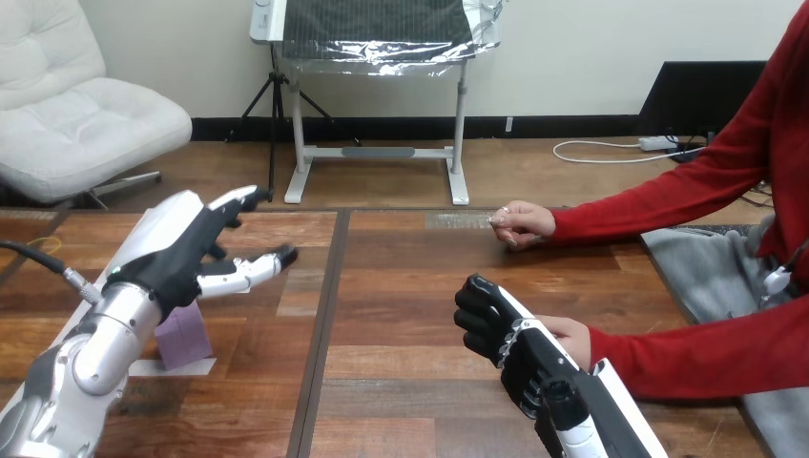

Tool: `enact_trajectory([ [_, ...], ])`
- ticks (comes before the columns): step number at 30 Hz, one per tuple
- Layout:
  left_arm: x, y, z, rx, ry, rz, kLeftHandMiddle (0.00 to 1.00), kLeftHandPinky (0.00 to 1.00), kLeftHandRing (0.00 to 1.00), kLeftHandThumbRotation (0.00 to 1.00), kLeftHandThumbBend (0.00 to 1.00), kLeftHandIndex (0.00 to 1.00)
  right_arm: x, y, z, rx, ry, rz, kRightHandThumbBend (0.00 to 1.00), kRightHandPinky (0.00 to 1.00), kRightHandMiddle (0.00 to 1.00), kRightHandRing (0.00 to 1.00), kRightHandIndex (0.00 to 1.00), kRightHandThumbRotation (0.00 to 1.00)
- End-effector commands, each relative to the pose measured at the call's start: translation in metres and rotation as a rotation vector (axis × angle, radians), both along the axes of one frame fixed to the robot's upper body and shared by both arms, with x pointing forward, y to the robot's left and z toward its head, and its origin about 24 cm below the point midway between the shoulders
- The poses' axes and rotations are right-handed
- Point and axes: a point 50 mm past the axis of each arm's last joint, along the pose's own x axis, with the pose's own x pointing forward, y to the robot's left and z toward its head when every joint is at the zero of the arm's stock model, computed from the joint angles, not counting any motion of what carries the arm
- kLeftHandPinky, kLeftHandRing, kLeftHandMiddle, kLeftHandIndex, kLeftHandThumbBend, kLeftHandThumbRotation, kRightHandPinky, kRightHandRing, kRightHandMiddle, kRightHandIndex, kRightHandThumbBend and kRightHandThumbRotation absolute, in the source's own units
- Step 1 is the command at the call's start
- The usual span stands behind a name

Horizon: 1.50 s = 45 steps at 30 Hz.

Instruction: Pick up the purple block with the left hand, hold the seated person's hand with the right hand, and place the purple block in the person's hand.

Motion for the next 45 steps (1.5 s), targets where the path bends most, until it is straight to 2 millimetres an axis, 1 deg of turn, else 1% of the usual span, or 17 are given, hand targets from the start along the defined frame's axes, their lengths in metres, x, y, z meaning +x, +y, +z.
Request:
enact_trajectory([
  [1, 0.02, 0.0, 0.018, 0.047, -0.034, 0.004, 0.91, 0.68, 0.87, 0.62, 0.59, 0.91, 0.014, -0.001, 0.014, -0.003, -0.089, 0.018, 0.73, 0.95, 0.94, 0.94, 0.94, 1.0],
  [10, 0.025, 0.007, 0.012, 0.075, 0.012, 0.044, 0.91, 0.68, 0.87, 0.62, 0.57, 0.91, 0.014, -0.001, 0.015, -0.007, -0.092, 0.031, 0.73, 0.94, 0.93, 0.94, 0.93, 1.0],
  [17, 0.027, 0.012, 0.008, 0.083, 0.035, 0.079, 0.91, 0.7, 0.88, 0.58, 0.53, 0.91, 0.014, -0.003, 0.015, -0.008, -0.094, 0.04, 0.72, 0.94, 0.94, 0.94, 0.94, 1.0],
  [21, 0.028, 0.016, 0.005, 0.093, 0.062, 0.112, 0.92, 0.71, 0.88, 0.58, 0.54, 0.91, 0.014, -0.003, 0.015, -0.011, -0.093, 0.038, 0.72, 0.94, 0.94, 0.94, 0.94, 1.0],
  [35, 0.027, 0.024, -0.004, 0.135, 0.11, 0.144, 0.92, 0.75, 0.88, 0.55, 0.55, 0.92, 0.014, -0.004, 0.015, -0.003, -0.096, 0.024, 0.71, 0.93, 0.93, 0.93, 0.93, 1.0],
  [39, 0.026, 0.025, -0.006, 0.149, 0.118, 0.145, 0.92, 0.77, 0.88, 0.54, 0.56, 0.92, 0.014, -0.004, 0.015, 0.0, -0.097, 0.026, 0.7, 0.93, 0.93, 0.93, 0.93, 1.0],
  [45, 0.024, 0.027, -0.008, 0.18, 0.123, 0.138, 0.93, 0.84, 0.9, 0.53, 0.57, 0.92, 0.014, -0.004, 0.015, 0.001, -0.098, 0.028, 0.71, 0.93, 0.93, 0.93, 0.93, 1.0],
])
